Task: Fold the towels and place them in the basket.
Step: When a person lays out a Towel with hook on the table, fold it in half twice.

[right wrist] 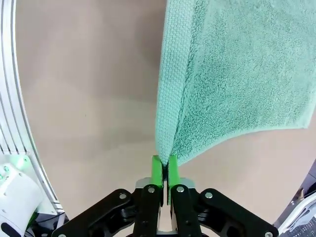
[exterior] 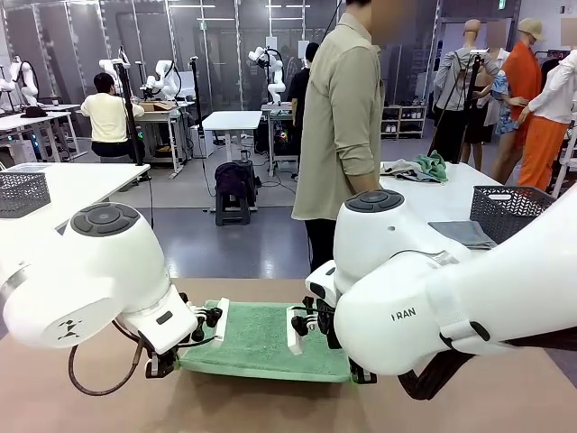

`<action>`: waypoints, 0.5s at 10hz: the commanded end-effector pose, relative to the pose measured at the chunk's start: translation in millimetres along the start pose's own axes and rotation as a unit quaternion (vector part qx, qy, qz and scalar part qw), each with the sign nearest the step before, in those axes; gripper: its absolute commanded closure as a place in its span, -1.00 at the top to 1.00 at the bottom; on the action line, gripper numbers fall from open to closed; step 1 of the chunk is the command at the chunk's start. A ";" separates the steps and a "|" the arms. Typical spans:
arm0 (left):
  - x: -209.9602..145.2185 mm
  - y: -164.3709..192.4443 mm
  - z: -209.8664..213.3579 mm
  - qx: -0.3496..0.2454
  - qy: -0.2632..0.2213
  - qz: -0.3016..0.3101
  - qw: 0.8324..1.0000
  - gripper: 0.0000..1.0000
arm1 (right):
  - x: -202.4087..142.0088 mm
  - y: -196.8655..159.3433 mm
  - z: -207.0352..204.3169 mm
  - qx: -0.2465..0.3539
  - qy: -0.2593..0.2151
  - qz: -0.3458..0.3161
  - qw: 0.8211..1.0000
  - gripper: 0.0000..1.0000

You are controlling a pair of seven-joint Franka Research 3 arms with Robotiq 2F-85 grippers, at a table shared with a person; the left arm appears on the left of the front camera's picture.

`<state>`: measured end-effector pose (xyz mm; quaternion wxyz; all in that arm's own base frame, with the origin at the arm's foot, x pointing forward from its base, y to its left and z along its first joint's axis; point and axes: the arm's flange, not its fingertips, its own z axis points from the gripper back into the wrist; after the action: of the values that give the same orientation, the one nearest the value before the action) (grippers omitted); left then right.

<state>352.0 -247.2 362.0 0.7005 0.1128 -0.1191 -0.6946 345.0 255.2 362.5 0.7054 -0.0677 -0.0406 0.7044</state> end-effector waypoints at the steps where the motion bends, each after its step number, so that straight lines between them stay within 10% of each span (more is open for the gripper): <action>1: 0.1 -0.1 0.0 0.000 0.000 0.000 1.000 -0.91 | 0.0 0.0 0.0 0.000 0.000 0.000 1.000 -0.89; 5: -5.6 38.6 20.5 0.016 0.024 -0.009 1.000 -0.91 | -2.3 -24.7 18.4 -0.001 0.011 0.002 1.000 -0.89</action>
<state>370.8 -244.1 384.1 0.7039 0.1212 -0.1295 -0.6878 357.3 256.7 380.3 0.7107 -0.0690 -0.0469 0.6985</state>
